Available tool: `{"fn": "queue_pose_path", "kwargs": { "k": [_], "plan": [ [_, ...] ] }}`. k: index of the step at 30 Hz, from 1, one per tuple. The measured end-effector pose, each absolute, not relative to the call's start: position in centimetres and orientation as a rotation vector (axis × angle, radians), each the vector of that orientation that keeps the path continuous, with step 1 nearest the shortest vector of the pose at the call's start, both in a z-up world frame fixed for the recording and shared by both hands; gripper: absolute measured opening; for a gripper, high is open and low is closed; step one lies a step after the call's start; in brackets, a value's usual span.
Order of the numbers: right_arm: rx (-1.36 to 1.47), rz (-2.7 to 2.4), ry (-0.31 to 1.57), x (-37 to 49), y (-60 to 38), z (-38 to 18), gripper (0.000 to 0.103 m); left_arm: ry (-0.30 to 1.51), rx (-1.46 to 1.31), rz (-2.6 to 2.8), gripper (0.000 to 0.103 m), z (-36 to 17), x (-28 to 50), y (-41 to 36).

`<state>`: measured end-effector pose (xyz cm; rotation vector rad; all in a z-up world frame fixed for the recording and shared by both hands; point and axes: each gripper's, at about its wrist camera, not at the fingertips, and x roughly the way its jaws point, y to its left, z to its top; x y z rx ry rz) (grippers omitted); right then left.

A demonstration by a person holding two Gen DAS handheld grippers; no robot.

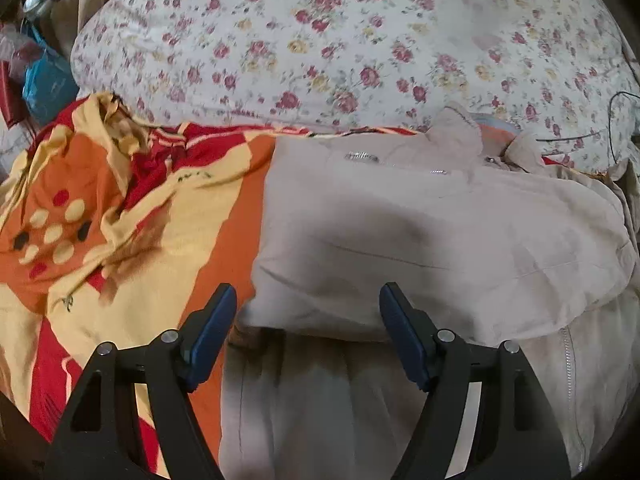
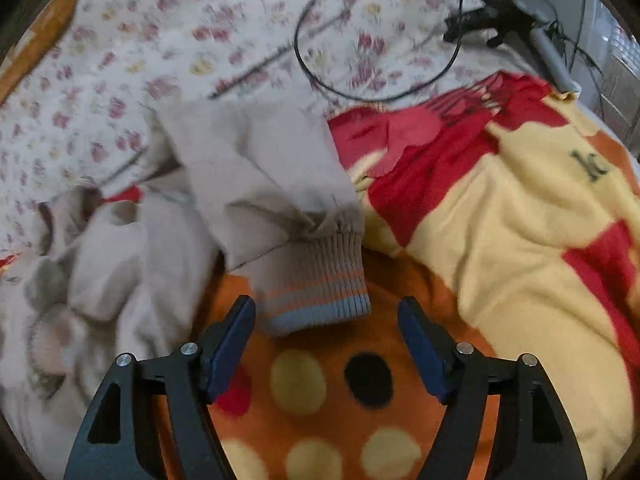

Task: Fold large clothes
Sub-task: 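Lift the striped cuff with the right gripper and lay it across the jacket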

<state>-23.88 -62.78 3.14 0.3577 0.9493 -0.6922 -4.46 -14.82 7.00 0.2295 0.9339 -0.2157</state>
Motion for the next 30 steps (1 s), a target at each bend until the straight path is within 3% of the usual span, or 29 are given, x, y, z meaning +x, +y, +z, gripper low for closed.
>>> {"fn": "queue_pose_path", "kwargs": {
  "k": [1,2,3,4,5,15,22,26,30],
  "plan": [
    [0.381,-0.673,0.945,-23.5,-63.2,2.7,0.075,0.941,0.226,-0.214,0.074,6.9,-4.5,-14.7],
    [0.413,-0.638,0.94,-23.0,-63.6,2.2,0.067,0.944,0.227,-0.213,0.074,7.0,-4.5,-14.7],
    [0.435,-0.617,0.938,-22.7,-63.8,2.0,0.044,0.941,0.23,-0.212,0.074,7.0,-4.6,-14.6],
    [0.421,-0.624,0.923,-22.7,-63.8,2.3,0.035,0.933,0.237,-0.21,0.074,7.2,-4.7,-14.5],
    [0.39,-0.628,0.893,-22.9,-63.5,3.3,0.016,0.927,0.243,-0.205,0.074,7.2,-4.7,-14.4],
    [0.128,-0.562,0.48,-29.9,-60.3,21.9,0.016,0.925,0.192,-0.194,0.074,7.7,-4.7,-13.0],
    [0.048,-0.148,0.304,-28.9,-53.8,32.5,0.016,0.875,0.185,-0.214,0.074,10.0,-5.4,-12.4],
    [0.001,0.107,0.314,-25.3,-48.4,33.8,0.016,0.841,0.137,-0.208,0.074,11.6,-5.3,-10.9],
    [0.0,0.272,0.405,-19.1,-43.0,31.1,0.016,0.826,0.064,-0.187,0.074,12.4,-4.8,-8.5]
  ]
}}
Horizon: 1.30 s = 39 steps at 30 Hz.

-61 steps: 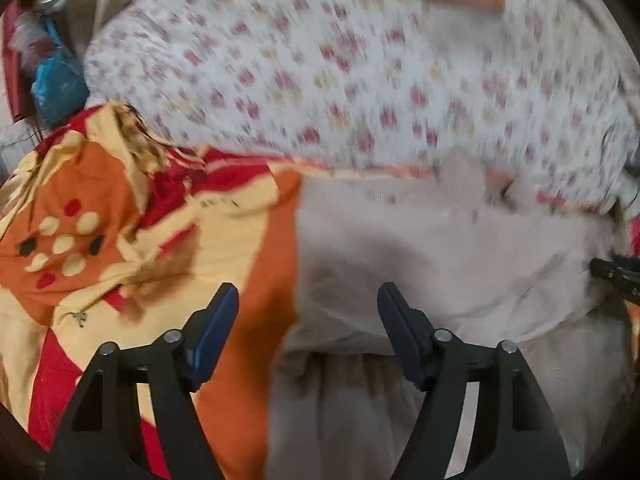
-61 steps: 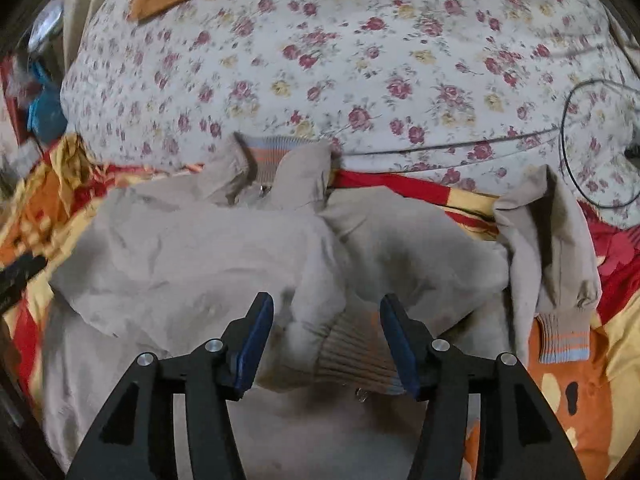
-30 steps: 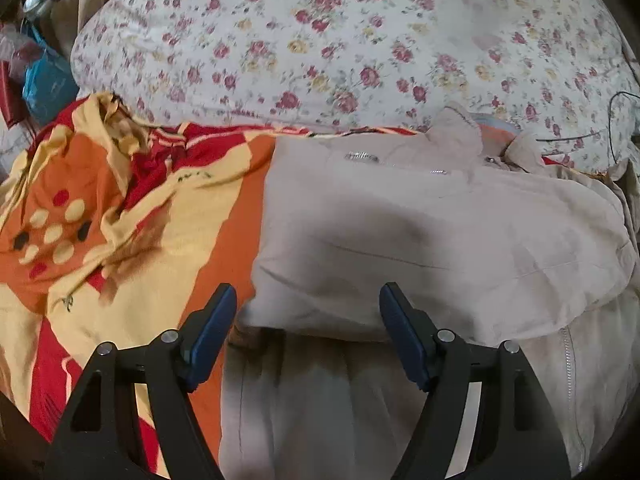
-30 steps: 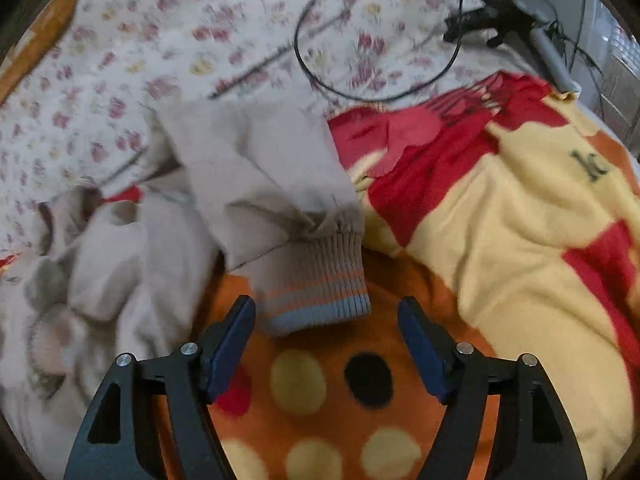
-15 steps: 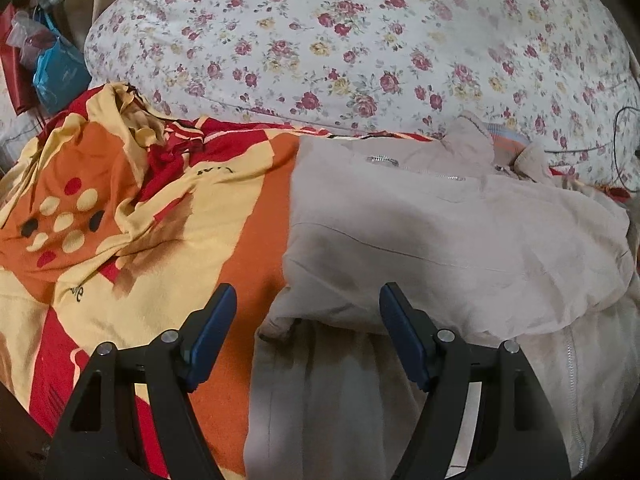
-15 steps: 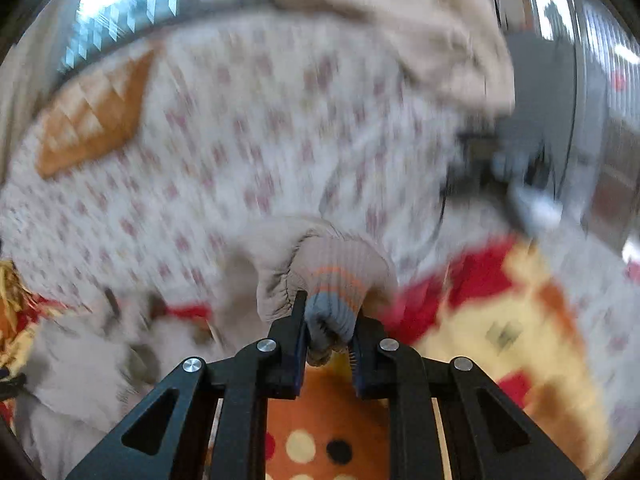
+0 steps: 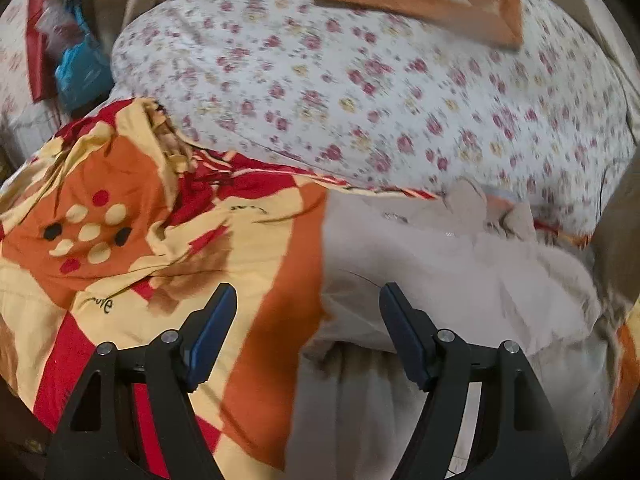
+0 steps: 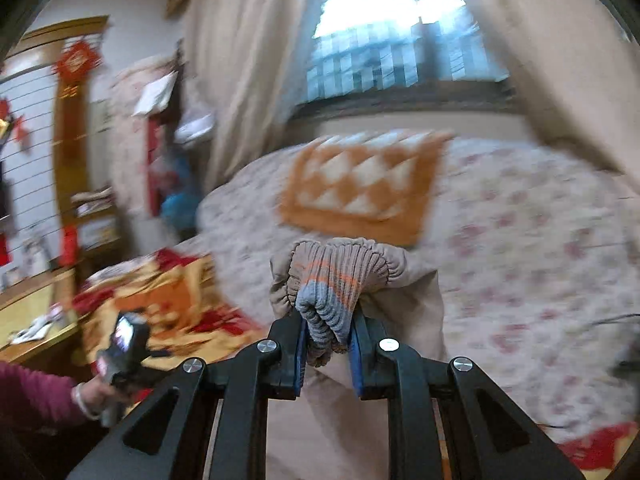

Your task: Fold large clothes

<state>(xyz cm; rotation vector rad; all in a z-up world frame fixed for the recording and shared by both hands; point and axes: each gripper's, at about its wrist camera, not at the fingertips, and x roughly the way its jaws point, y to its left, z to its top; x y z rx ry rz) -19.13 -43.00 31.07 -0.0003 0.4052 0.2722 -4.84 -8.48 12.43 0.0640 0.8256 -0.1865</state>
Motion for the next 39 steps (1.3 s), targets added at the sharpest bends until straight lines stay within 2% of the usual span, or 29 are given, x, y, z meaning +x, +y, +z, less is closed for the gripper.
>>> {"fn": "queue_pose_path", "kwargs": {
  "k": [6,14,16,17,18,19,25,30,35,39],
  "plan": [
    [0.012,0.42,0.608,-10.8,-35.2,21.9,0.017,0.85,0.064,-0.142,0.074,11.3,-4.3,-6.5],
    [0.127,0.378,0.811,-8.8,-33.1,10.1,0.017,0.877,0.067,-0.11,0.074,9.9,-4.3,-5.4],
    [0.174,0.377,0.856,-8.4,-32.7,8.2,0.029,0.877,0.068,-0.108,0.074,9.8,-4.4,-5.6],
    [0.199,0.387,0.885,-8.1,-32.5,7.4,0.048,0.878,0.069,-0.11,0.074,9.8,-4.4,-5.7],
    [0.229,0.402,0.92,-7.8,-32.4,6.9,0.072,0.879,0.07,-0.112,0.074,9.8,-4.5,-5.8],
    [0.263,0.41,0.939,-7.8,-32.4,6.7,0.076,0.878,0.073,-0.113,0.074,9.9,-4.5,-6.0],
    [0.317,0.402,0.823,-11.0,-35.1,11.1,0.075,0.868,0.096,-0.138,0.074,10.2,-5.1,-7.0],
    [0.271,0.305,0.775,-16.2,-39.6,13.2,0.081,0.882,0.098,-0.175,0.074,10.2,-5.2,-7.9],
    [0.201,0.117,0.79,-22.3,-44.7,12.7,0.082,0.895,0.071,-0.22,0.075,10.4,-5.0,-8.6],
    [0.213,-0.019,0.844,-25.4,-48.5,11.1,0.082,0.928,0.051,-0.238,0.081,10.2,-3.9,-9.9]
  ]
}}
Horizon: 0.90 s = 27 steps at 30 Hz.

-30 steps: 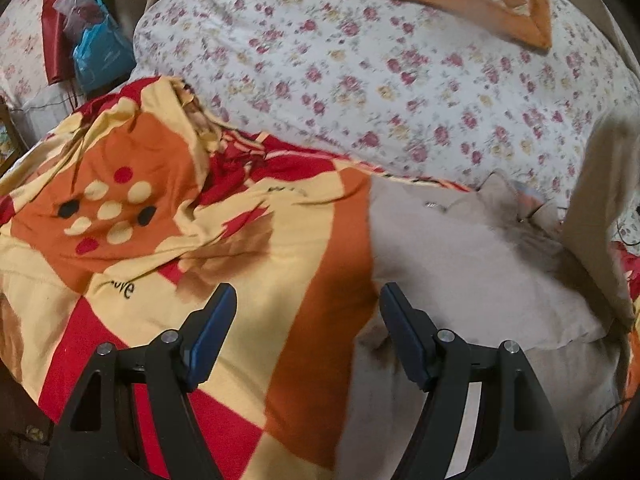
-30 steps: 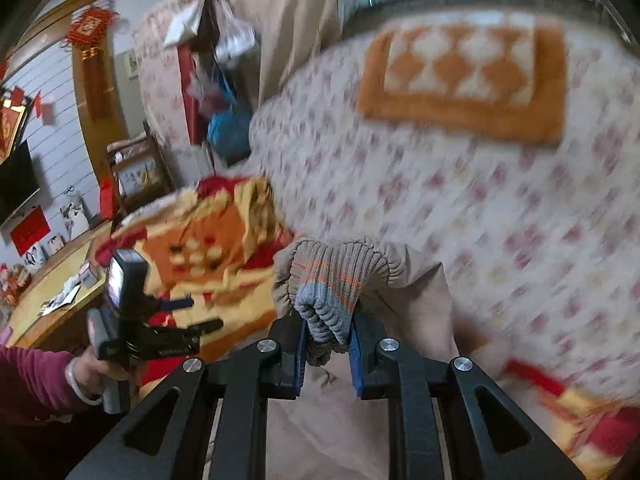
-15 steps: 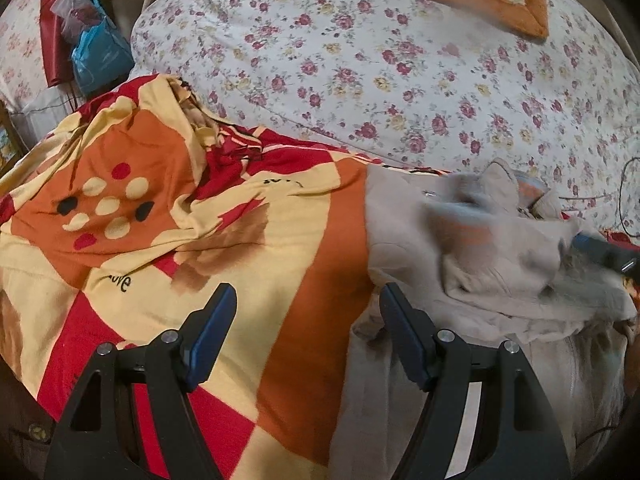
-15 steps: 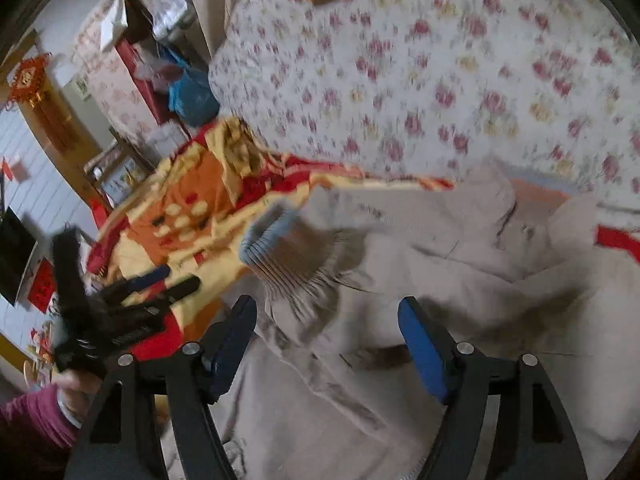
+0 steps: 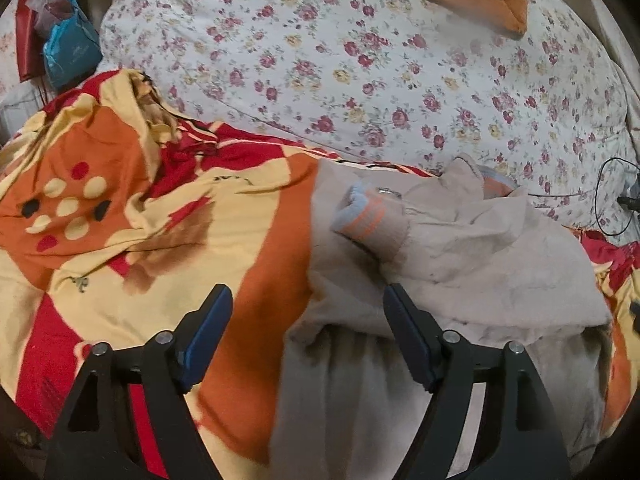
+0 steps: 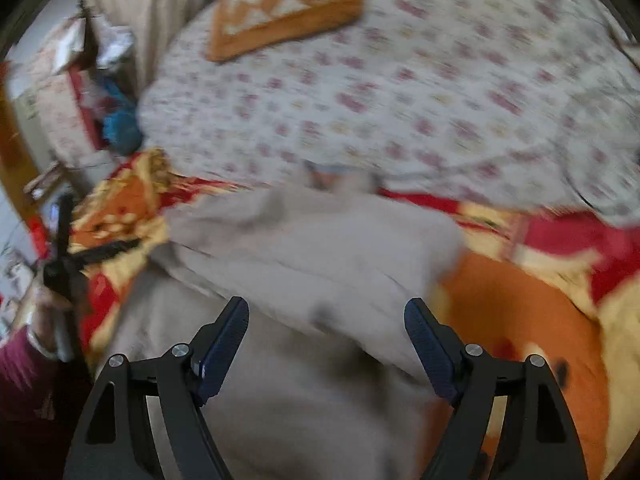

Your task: Fold large clothes

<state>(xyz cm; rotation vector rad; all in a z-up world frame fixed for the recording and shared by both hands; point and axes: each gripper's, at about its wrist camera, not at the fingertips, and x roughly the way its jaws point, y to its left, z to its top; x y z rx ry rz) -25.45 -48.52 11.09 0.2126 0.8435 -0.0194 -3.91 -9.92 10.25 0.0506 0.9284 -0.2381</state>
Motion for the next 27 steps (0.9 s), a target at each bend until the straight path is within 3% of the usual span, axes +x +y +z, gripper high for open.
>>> {"fn": "queue_pose_path", "kwargs": {
  "k": [10,11,12,13,14,15,19,24,25,27],
  "plan": [
    [0.104,-0.104,0.889,-25.0,-49.4,8.3,0.082,0.988,0.073,-0.246,0.079,7.7,0.4,-14.9],
    [0.064,-0.102,0.897,-24.3,-48.8,7.8,0.081,0.989,0.069,-0.255,0.064,7.7,0.6,-15.2],
    [0.033,-0.094,0.911,-23.5,-48.3,7.3,0.077,0.998,0.064,-0.269,0.037,7.7,0.8,-15.6],
    [0.013,-0.067,0.934,-22.7,-47.7,6.7,0.067,1.019,0.056,-0.289,0.027,7.7,1.0,-16.0],
    [-0.002,-0.05,0.951,-22.2,-47.3,6.3,0.025,1.036,0.045,-0.298,0.021,7.8,1.1,-16.2],
    [-0.026,-0.075,0.959,-22.0,-47.1,6.1,0.01,1.037,0.037,-0.302,0.019,8.2,0.9,-16.3],
    [0.068,-0.127,0.888,-24.2,-49.1,7.9,0.007,0.995,0.018,-0.365,0.018,10.4,-0.9,-15.6],
    [0.123,-0.153,1.021,-25.1,-50.6,4.3,0.008,1.035,0.166,-0.276,0.021,7.5,-1.0,-16.4],
    [0.121,-0.148,1.0,-25.7,-50.4,4.7,0.01,1.054,0.163,-0.261,0.021,7.2,-0.9,-16.1],
    [0.159,-0.144,0.959,-26.8,-50.9,6.4,0.025,1.067,0.124,-0.253,0.023,7.4,-0.8,-15.0]
  ]
}}
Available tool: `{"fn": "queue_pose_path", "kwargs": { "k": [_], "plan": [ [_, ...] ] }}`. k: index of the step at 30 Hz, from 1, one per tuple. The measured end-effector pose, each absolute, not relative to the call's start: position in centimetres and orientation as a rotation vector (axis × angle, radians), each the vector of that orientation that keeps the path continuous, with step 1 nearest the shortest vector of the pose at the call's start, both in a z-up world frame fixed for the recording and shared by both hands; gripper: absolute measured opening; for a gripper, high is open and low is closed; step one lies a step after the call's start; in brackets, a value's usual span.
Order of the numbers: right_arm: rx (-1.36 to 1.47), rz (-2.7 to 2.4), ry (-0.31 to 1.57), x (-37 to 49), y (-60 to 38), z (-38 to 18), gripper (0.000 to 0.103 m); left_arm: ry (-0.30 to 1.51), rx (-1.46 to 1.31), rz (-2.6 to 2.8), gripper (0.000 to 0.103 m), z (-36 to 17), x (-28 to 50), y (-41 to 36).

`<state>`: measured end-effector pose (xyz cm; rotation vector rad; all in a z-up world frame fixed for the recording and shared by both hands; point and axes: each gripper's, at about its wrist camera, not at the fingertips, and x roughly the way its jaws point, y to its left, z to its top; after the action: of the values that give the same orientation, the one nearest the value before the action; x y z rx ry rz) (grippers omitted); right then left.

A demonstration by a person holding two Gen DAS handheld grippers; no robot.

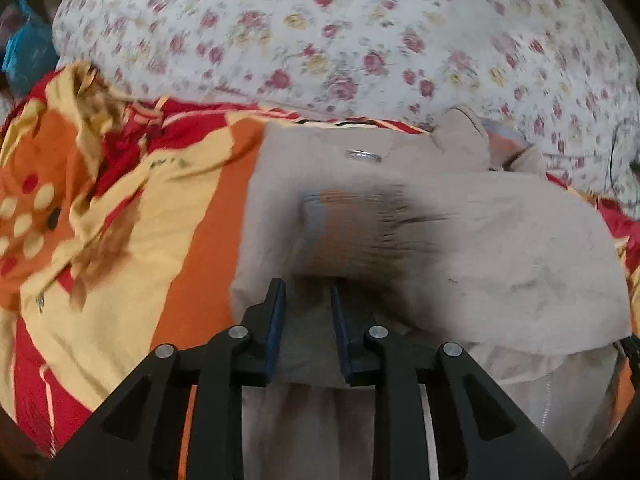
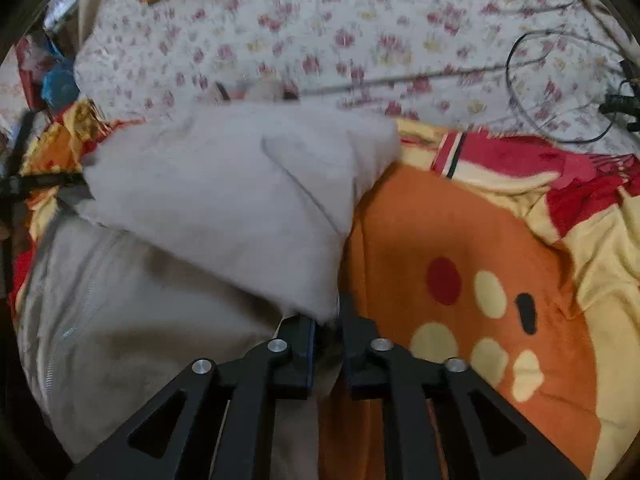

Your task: Fold large clothes

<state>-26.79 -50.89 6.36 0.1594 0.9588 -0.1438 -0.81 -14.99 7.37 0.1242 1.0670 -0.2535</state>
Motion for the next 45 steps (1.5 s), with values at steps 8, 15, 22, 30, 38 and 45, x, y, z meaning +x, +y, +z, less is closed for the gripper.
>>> {"fn": "queue_pose_path", "kwargs": {
  "k": [8,15,22,30,38,45],
  "plan": [
    [0.32,-0.148,0.827,-23.4,-51.4,11.1,0.046,0.905,0.066,-0.227,0.058,12.0,-0.8,-15.2],
    [0.252,-0.155,0.949,-14.0,-48.2,5.8,0.044,0.97,0.249,-0.184,0.064,7.1,1.1,-21.0],
    [0.278,-0.34,0.984,-14.6,-52.6,2.9,0.043,0.994,0.275,-0.162,0.077,4.7,1.8,-20.5],
    [0.12,-0.156,0.986,-20.0,-47.2,5.7,0.053,0.979,0.261,-0.144,0.077,4.3,1.4,-20.5],
    [0.2,-0.244,0.959,-23.1,-49.4,6.7,0.06,0.925,0.22,-0.182,0.077,7.2,-1.4,-19.6],
    [0.237,-0.196,0.904,-19.0,-48.1,7.4,0.059,0.926,0.255,-0.179,0.078,6.5,-1.8,-20.8]
  ]
}}
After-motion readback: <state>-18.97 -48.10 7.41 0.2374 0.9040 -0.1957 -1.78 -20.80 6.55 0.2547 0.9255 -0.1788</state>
